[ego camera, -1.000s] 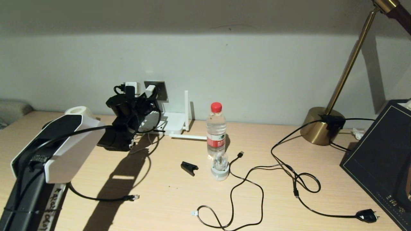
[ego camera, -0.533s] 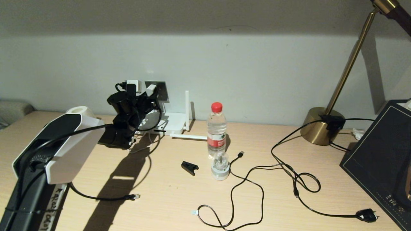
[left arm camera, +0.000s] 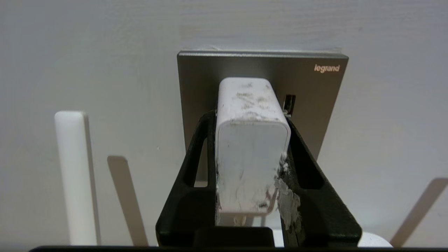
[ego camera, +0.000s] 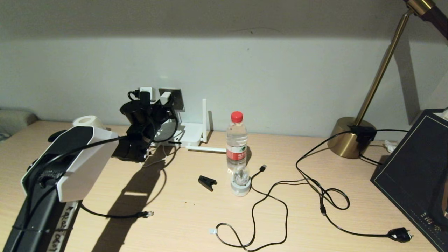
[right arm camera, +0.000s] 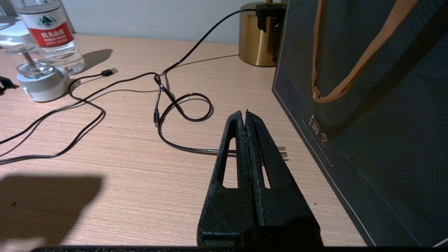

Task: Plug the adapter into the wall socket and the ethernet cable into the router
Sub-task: Plug plug into socket

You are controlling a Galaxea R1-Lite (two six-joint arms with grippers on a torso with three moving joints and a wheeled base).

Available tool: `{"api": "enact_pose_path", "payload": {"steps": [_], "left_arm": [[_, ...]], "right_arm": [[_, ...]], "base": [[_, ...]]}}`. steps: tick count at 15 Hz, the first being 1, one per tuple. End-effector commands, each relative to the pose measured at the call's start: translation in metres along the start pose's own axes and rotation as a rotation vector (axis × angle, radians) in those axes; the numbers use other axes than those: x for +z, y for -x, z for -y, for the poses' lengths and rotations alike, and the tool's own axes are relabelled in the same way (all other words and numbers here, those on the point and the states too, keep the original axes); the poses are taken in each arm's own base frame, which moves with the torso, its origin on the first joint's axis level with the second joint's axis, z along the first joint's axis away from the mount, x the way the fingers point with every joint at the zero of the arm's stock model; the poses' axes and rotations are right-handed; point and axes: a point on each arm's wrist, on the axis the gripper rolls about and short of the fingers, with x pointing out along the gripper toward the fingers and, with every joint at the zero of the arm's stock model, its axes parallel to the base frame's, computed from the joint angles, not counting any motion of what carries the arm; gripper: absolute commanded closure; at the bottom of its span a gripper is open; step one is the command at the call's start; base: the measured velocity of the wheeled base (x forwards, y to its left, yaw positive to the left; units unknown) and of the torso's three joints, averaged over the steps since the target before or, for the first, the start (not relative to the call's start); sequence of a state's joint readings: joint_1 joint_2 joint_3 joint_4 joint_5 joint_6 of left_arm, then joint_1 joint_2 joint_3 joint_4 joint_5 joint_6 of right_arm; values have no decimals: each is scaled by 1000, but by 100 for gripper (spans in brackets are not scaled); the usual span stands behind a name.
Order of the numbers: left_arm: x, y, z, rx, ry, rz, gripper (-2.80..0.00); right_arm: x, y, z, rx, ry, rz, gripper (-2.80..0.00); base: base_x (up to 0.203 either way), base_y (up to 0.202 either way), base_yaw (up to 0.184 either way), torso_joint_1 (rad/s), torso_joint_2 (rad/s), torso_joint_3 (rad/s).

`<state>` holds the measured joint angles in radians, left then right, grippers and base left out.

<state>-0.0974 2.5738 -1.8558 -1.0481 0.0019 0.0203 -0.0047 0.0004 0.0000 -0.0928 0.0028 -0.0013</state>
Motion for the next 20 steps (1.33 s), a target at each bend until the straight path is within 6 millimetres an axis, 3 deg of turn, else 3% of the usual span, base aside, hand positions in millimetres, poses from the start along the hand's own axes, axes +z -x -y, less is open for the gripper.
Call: {"api": "enact_pose_path", "payload": {"steps": [1,9,20], "left_arm": [[-6,-5,0,2,-1,12,0],[-7,-4,19,6,12,5,0],[-6,-4,19,5,13,12,0]], "right_arm": [[-10,-2,0,0,0,-36,0],[-10,-2,0,0,0,-36,0],[-10,-2,0,0,0,-34,0]], "base": [[0,0,0,0,0,0],[0,0,0,0,0,0],[0,0,0,0,0,0]]}}
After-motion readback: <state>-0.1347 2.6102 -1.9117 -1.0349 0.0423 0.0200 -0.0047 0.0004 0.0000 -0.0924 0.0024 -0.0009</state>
